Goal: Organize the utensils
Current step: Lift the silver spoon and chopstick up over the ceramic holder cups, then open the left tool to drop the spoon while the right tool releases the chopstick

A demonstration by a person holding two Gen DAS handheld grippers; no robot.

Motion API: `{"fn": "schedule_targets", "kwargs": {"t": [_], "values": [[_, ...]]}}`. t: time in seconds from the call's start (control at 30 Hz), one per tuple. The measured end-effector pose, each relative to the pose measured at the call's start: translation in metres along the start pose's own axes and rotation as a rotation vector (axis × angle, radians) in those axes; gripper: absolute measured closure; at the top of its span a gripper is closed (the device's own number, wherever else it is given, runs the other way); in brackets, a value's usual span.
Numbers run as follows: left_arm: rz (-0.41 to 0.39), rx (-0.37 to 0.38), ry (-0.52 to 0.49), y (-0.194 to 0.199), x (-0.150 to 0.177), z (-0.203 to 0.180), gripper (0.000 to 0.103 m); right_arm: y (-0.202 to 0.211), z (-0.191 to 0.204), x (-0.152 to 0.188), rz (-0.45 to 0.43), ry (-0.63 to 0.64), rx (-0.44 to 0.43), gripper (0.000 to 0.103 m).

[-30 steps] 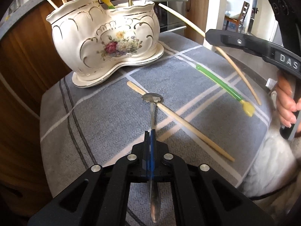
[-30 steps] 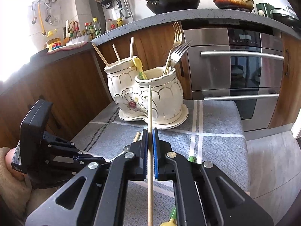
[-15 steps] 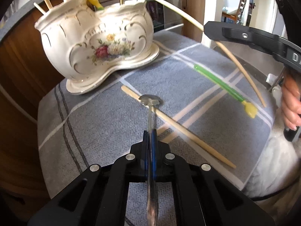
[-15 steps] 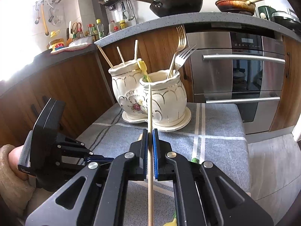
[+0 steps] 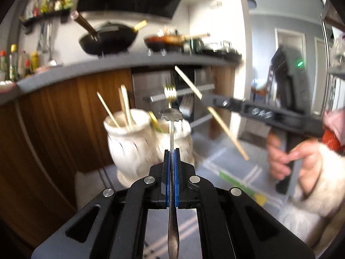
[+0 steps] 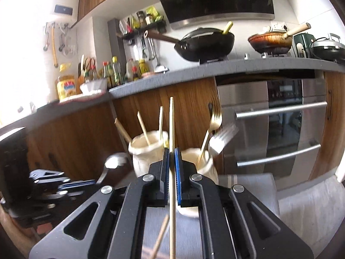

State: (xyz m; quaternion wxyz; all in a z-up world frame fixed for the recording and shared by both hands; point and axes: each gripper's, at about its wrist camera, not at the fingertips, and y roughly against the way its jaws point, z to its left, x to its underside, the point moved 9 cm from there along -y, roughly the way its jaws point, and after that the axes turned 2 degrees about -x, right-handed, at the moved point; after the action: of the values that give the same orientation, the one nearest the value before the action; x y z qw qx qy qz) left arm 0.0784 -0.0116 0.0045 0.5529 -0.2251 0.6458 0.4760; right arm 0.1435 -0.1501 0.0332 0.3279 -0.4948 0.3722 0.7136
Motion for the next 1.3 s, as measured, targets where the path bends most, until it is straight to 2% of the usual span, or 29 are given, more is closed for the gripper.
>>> {"fn": "schedule_targets", "kwargs": {"t": [0.2,0.37,0.53,0.7,0.87,1.03,1.13,1.3], "values": [[-0.128,-0.052,0.070,-0.002,-0.041,0.031,0.099,-0.029,-0.013,-0.034,-0.093,-0.039,0.007,0.098],[-0.225,-0.099,0.132,-0.020,-0.071,0.064,0.099,-0.057,-0.028,-0.044,-0.113,-0.075,0.011,0.098],[-0.297,-0.077,0.225,-0.057,-0.095,0.091,0.099,-0.074,-0.029,-0.045,-0.136,-0.033,0.038,0.098],[-0.341,-0.075,0.272,-0.085,-0.102,0.104,0.099,-0.067,-0.037,-0.040,-0.219,-0.052,0.049,0.098],[-0.370,-0.064,0.292,-0.098,-0.100,0.103,0.099,-0.062,-0.051,-0.043,-0.295,-0.095,0.112,0.098],[-0.393,-0.059,0.293,-0.098,-0.108,0.103,0.099,-0.071,-0.060,-0.044,-0.286,-0.121,0.143,0.098],[-0.394,-0.057,0.269,-0.103,-0.113,0.099,0.099,-0.080,-0.058,-0.040,-0.271,-0.105,0.152,0.098],[-0.383,-0.032,0.296,-0.110,-0.105,0.102,0.099,-0.087,-0.056,-0.032,-0.240,-0.062,0.160,0.098]]}}
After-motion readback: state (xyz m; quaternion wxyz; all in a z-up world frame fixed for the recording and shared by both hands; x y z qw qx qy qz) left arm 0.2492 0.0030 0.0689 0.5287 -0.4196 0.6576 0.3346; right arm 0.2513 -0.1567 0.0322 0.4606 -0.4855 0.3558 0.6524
